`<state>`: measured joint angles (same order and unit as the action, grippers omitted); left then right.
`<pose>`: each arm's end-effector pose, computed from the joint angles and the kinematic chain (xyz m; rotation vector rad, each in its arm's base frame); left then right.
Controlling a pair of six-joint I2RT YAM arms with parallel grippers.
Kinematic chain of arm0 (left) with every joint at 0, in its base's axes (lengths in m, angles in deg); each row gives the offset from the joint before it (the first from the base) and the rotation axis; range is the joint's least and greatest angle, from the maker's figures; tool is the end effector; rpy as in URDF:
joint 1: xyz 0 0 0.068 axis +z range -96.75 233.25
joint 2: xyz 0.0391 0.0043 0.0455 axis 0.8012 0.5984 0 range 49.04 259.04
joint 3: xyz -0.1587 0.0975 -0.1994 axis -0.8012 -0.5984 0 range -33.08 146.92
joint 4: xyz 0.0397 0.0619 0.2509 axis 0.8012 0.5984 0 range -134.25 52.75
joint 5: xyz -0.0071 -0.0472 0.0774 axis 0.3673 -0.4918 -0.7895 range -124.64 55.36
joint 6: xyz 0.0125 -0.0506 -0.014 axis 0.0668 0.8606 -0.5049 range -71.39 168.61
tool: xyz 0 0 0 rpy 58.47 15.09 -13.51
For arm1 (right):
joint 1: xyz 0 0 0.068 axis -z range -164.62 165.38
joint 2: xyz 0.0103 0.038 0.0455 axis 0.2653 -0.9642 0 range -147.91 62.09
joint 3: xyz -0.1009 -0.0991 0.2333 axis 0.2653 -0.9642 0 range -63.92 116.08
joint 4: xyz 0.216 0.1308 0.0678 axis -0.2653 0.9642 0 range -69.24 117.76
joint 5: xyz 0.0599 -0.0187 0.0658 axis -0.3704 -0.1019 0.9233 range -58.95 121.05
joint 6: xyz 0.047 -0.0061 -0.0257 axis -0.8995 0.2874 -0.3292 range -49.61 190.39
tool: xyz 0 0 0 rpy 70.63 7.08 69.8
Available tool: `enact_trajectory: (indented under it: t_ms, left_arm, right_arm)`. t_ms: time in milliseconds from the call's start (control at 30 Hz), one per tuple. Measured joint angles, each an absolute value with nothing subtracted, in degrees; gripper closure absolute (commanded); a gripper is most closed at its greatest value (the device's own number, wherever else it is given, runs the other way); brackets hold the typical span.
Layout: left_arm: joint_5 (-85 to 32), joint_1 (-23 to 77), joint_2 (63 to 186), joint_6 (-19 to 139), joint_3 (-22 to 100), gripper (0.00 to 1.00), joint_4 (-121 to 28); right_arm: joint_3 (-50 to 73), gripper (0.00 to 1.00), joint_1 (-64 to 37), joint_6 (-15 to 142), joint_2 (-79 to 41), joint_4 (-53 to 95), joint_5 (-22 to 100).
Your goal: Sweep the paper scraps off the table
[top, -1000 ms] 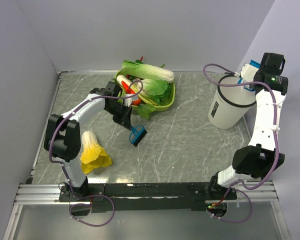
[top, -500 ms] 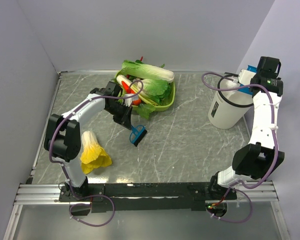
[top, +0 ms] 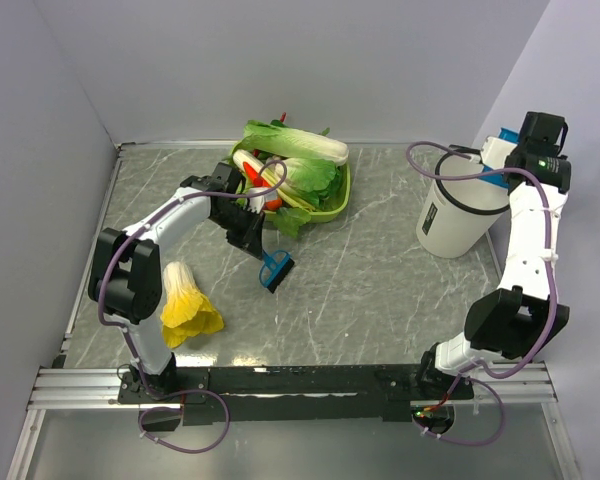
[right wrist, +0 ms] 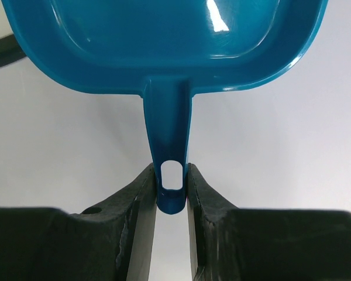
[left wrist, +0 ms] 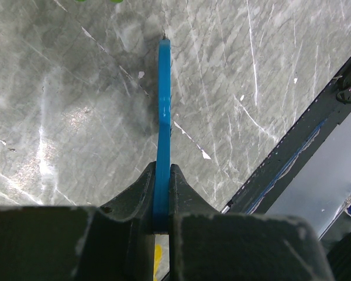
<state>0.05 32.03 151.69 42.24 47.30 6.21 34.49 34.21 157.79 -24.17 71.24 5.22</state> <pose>0.3263 -0.1484 0.2351 0.7916 2.6717 -0.9167 0.2911 -0.1156 0.4214 -1.2273 2.3127 -1.3660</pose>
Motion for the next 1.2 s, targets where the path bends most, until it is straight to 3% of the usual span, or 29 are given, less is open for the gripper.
enact_trajectory:
  t_ms: [200, 300, 467, 733, 1033, 1200]
  left_arm:
    - [0.05, 32.03, 151.67, 42.15, 47.30, 0.99, 6.18]
    - [0.12, 32.03, 151.49, 41.95, 47.26, 0.99, 6.14]
    - [1.63, 32.03, 149.50, 40.95, 46.41, 0.99, 5.92]
    - [3.59, 32.06, 148.39, 39.15, 46.45, 0.99, 6.93]
    - [2.48, 32.06, 148.58, 39.28, 45.62, 0.97, 8.48]
    - [1.56, 32.43, 152.17, 40.25, 45.34, 0.90, 9.75]
  right_arm:
    - [36.33, 1.00, 34.72, 155.36, -23.97, 73.01, 7.32]
    - [43.65, 1.00, 33.99, 150.07, -24.98, 80.25, 10.99]
    - [51.84, 1.00, 26.52, 139.69, -23.71, 85.58, 19.89]
    - [18.14, 0.99, -1.00, 131.62, -9.65, 87.48, 33.59]
    - [-3.24, 0.93, -7.77, 127.43, -6.24, 87.79, 40.89]
    - [-9.09, 0.80, -9.24, 125.46, -10.09, 85.32, 41.48]
